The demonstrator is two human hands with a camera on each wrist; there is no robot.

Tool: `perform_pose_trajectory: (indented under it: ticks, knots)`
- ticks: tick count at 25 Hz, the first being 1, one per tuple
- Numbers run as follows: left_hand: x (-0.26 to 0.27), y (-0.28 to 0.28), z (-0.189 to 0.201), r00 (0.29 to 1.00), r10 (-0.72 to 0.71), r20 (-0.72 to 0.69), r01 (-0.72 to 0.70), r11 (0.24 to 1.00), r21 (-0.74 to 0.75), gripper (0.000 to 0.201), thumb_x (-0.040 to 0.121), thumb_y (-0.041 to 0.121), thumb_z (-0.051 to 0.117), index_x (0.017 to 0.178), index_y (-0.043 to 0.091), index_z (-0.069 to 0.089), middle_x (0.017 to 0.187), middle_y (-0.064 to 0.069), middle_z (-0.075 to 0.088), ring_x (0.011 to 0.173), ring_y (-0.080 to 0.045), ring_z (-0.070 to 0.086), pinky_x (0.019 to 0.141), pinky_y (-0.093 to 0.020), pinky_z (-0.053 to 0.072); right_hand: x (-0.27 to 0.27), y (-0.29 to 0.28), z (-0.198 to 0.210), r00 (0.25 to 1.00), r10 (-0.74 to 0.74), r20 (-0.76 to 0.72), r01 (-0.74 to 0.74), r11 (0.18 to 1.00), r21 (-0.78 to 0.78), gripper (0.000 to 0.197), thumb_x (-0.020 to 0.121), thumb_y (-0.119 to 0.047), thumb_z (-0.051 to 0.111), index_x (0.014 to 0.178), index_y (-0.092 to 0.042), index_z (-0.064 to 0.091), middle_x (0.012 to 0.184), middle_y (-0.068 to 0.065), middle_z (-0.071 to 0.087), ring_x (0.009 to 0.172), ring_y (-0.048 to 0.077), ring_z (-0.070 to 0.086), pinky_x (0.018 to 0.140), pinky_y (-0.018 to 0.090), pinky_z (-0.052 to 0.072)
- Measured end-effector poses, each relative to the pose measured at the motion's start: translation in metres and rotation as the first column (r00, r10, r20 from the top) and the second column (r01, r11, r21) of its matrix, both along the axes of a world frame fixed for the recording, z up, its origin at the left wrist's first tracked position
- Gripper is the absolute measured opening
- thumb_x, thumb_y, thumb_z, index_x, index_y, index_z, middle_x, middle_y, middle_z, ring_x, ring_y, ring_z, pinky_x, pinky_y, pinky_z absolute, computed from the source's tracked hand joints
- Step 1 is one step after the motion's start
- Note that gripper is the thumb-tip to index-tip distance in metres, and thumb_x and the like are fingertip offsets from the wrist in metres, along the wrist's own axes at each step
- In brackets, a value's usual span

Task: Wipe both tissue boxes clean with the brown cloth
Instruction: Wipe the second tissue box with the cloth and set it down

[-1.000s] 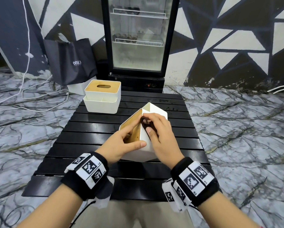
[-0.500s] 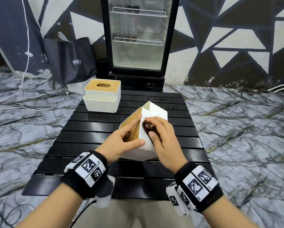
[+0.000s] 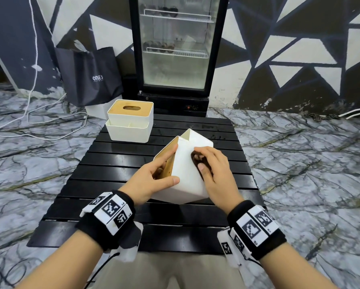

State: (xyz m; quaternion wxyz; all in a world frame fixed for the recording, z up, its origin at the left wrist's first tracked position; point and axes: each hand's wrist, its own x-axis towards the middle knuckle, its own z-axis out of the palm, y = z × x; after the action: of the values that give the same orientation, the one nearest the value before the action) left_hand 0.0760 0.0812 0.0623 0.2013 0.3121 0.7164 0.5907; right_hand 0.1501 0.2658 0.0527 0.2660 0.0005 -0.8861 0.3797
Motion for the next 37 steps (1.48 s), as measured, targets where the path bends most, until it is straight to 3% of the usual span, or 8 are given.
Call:
perform_pose_trajectory:
  ticks: [7, 12, 16, 22, 25, 29, 34, 37]
  knots:
    - [-0.007, -0.002, -0.004, 1.000, -0.017, 0.024, 0.016, 0.999, 0.050, 0.072, 0.064, 0.043, 0.067, 0.127, 0.063, 0.039, 0.093, -0.007, 0.054, 0.089, -0.017, 0.052, 0.094, -0.038, 0.045, 0.013, -0.007, -0.004, 0.989, 0.144, -0.041, -0.138, 0.981, 0.137, 0.039, 0.090, -0.026, 0.037, 0.128, -0.023, 0.048, 0.127, -0.012, 0.041, 0.122, 0.004, 0.032, 0.107, 0.013, 0.019]
    - [-0.007, 0.001, 0.001, 0.999, -0.037, 0.020, 0.036, 0.999, 0.036, 0.071, 0.061, 0.043, 0.065, 0.125, 0.062, 0.039, 0.088, 0.024, 0.061, 0.086, -0.001, 0.055, 0.082, -0.017, 0.044, -0.006, 0.002, 0.003, 0.998, 0.044, -0.050, -0.039, 0.994, 0.099, 0.039, 0.088, -0.026, 0.037, 0.124, -0.019, 0.051, 0.122, -0.010, 0.044, 0.114, 0.001, 0.031, 0.101, 0.004, 0.016]
    - [-0.007, -0.005, -0.004, 0.999, -0.022, 0.040, 0.020, 0.999, 0.047, 0.075, 0.063, 0.041, 0.067, 0.128, 0.062, 0.039, 0.098, 0.002, 0.059, 0.091, -0.013, 0.054, 0.089, -0.028, 0.044, -0.021, 0.000, 0.015, 0.997, 0.069, -0.031, -0.063, 0.982, 0.176, 0.036, 0.088, -0.014, 0.042, 0.123, -0.015, 0.052, 0.124, -0.002, 0.047, 0.113, 0.001, 0.027, 0.099, 0.002, 0.012]
    - [-0.005, -0.014, -0.002, 0.995, -0.095, 0.036, 0.094, 0.995, 0.037, 0.071, 0.063, 0.035, 0.065, 0.123, 0.066, 0.042, 0.104, -0.002, 0.059, 0.097, -0.005, 0.056, 0.091, -0.017, 0.043, -0.035, 0.017, 0.042, 0.998, 0.015, 0.055, -0.021, 0.995, 0.102, 0.037, 0.091, -0.006, 0.044, 0.125, -0.019, 0.049, 0.125, 0.002, 0.048, 0.118, 0.021, 0.039, 0.102, 0.027, 0.027]
    - [-0.008, -0.025, 0.002, 0.992, -0.125, 0.017, 0.125, 0.992, 0.004, 0.069, 0.062, 0.032, 0.062, 0.119, 0.067, 0.044, 0.118, 0.001, 0.060, 0.110, -0.004, 0.055, 0.098, -0.022, 0.041, -0.027, 0.026, 0.059, 0.983, 0.050, 0.176, -0.051, 0.999, 0.001, 0.034, 0.094, -0.011, 0.043, 0.126, -0.022, 0.048, 0.121, 0.001, 0.051, 0.110, 0.013, 0.045, 0.090, 0.019, 0.033]
    - [-0.013, -0.041, 0.012, 0.986, -0.052, -0.156, 0.028, 0.987, -0.157, 0.069, 0.059, 0.040, 0.054, 0.122, 0.065, 0.043, 0.123, 0.030, 0.046, 0.111, 0.006, 0.051, 0.098, -0.022, 0.039, -0.011, 0.023, 0.069, 0.968, 0.108, 0.228, -0.092, 0.993, -0.076, 0.032, 0.094, -0.014, 0.044, 0.123, -0.026, 0.050, 0.121, -0.004, 0.054, 0.106, 0.007, 0.047, 0.079, 0.000, 0.032]
    - [0.011, -0.029, 0.022, 0.852, 0.066, -0.519, -0.287, 0.889, -0.357, 0.098, 0.057, 0.067, 0.040, 0.146, 0.031, 0.022, 0.131, 0.010, 0.037, 0.121, -0.004, 0.035, 0.106, -0.022, 0.028, -0.003, -0.005, 0.069, 0.981, 0.109, 0.159, -0.088, 0.987, -0.133, 0.033, 0.094, -0.013, 0.044, 0.124, -0.025, 0.049, 0.116, -0.008, 0.051, 0.108, 0.004, 0.046, 0.084, 0.001, 0.032]
    - [0.026, -0.014, 0.023, 0.810, 0.067, -0.583, -0.391, 0.803, -0.450, 0.107, 0.051, 0.081, 0.035, 0.146, 0.045, -0.001, 0.138, 0.002, 0.024, 0.128, -0.019, 0.025, 0.107, -0.034, 0.030, 0.001, -0.020, 0.070, 0.984, 0.135, 0.115, -0.116, 0.980, -0.162, 0.034, 0.093, -0.011, 0.045, 0.124, -0.024, 0.050, 0.116, -0.009, 0.051, 0.104, -0.003, 0.046, 0.085, -0.003, 0.030]
